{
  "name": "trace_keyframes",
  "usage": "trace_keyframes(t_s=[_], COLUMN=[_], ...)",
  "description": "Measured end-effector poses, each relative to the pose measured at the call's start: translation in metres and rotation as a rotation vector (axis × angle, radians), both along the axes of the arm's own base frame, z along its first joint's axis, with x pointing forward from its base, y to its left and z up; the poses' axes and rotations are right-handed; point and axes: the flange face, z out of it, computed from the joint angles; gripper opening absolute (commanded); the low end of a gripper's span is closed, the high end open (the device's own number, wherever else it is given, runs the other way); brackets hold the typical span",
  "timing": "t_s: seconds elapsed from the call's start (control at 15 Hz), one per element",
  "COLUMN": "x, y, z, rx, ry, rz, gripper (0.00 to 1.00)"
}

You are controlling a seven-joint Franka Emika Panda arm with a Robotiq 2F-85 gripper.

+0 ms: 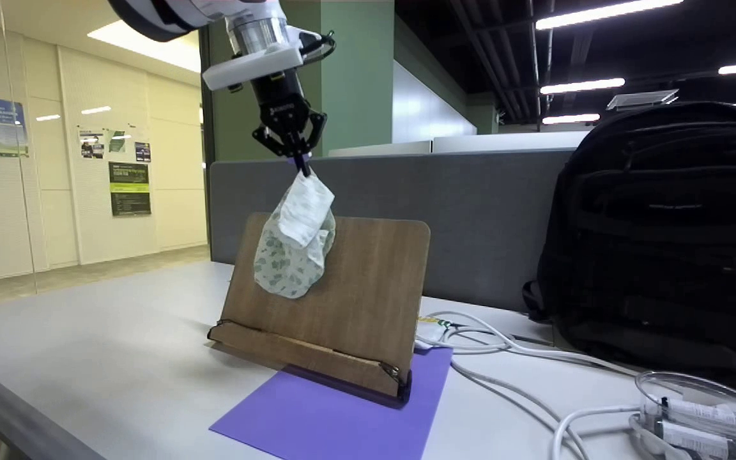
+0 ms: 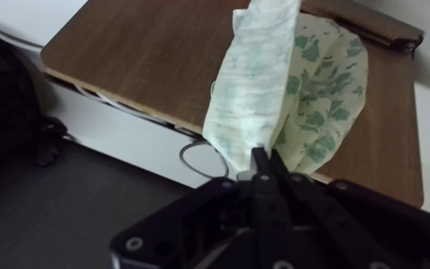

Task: Hang the cloth on the object

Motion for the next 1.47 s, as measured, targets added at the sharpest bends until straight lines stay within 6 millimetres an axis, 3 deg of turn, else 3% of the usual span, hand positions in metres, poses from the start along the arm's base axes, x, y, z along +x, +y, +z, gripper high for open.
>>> trace_keyframes(t_s=[0.33,0.53,0.73,1.0,1.33,1.47], x=[0.039,0.048,0.053,0.056,0.051,0.048], y=[-0.007,0.002,0.0,-0.01,-0.01,-0.004], z=[0.048,0.077,0.087,0.065,0.003,-0.013], rx=[-0.04,-0.055,-0.055,-0.056,-0.031,0.0], ry=[-0.187,-0.263,-0.307,-0.271,-0.117,-0.067], rz=[-0.007,-0.024,-0.093,-0.173,-0.231,-0.24], gripper=[0.0,0.0,0.0,0.0,0.0,0.0])
